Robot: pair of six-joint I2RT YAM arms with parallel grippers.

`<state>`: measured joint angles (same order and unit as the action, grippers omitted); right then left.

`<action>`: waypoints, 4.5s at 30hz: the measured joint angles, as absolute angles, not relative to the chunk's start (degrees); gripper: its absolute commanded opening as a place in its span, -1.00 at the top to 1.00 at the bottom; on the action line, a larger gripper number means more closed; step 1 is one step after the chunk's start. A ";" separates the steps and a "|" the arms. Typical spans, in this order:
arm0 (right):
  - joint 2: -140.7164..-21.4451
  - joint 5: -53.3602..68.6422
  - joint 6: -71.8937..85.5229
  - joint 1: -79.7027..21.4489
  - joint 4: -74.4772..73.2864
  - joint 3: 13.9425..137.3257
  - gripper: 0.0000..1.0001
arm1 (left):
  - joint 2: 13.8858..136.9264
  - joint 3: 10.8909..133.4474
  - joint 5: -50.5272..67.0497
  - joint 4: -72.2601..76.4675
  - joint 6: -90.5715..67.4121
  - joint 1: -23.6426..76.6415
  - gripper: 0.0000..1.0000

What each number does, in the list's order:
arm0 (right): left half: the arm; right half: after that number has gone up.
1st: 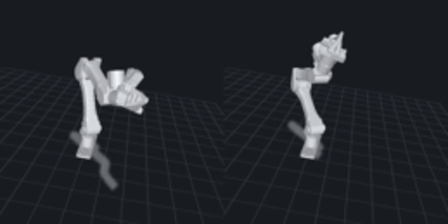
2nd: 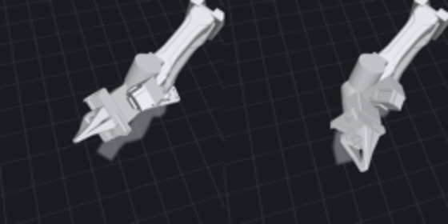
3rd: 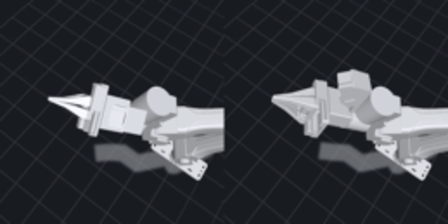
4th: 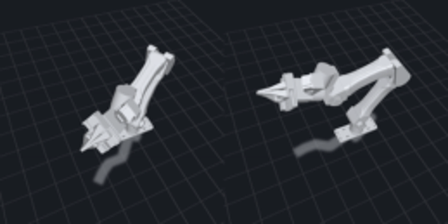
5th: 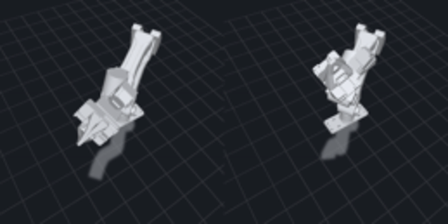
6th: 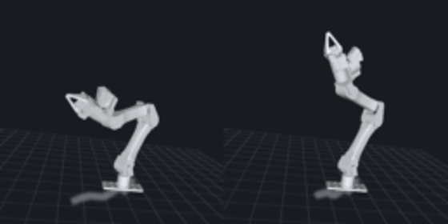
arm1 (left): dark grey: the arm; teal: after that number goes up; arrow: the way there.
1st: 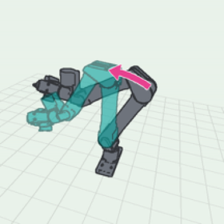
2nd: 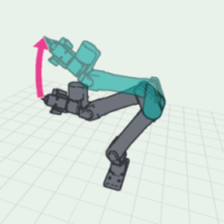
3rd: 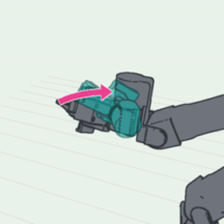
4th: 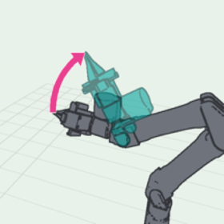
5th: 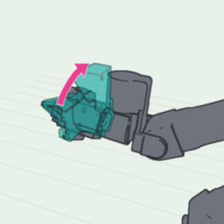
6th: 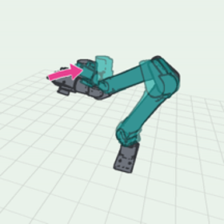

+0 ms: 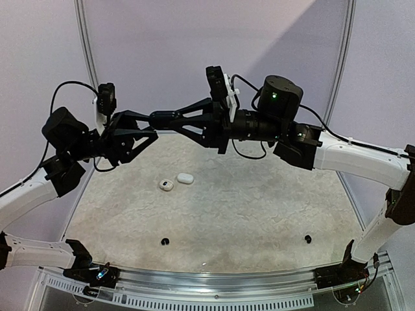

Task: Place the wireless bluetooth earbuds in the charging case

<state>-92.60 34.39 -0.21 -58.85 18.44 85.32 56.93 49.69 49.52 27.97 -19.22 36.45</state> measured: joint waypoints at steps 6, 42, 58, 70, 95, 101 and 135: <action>-92.58 34.65 -0.16 -59.18 18.76 85.32 1.00 | 56.93 49.65 48.18 27.97 -17.96 36.84 0.62; -93.51 20.18 -4.19 -60.49 -9.28 92.31 -0.08 | 55.02 48.58 40.16 10.22 9.50 38.98 1.00; -94.15 21.30 -1.61 -59.68 -10.57 92.42 -0.03 | 55.66 48.60 39.44 5.41 14.90 38.96 1.00; -94.39 21.67 1.32 -58.08 -7.31 91.96 -0.07 | 55.96 48.60 41.36 5.89 10.94 39.38 1.00; -98.74 30.79 11.97 -50.63 -6.52 100.62 -0.55 | 58.19 42.63 37.65 19.16 -9.06 39.20 1.00; -94.74 9.19 21.71 -43.59 -25.15 100.33 -0.29 | 57.82 41.65 35.66 19.35 -9.28 38.98 1.00; -82.67 -6.44 48.97 -32.23 -59.70 42.13 0.48 | 56.80 40.34 35.40 19.88 -9.02 38.94 1.00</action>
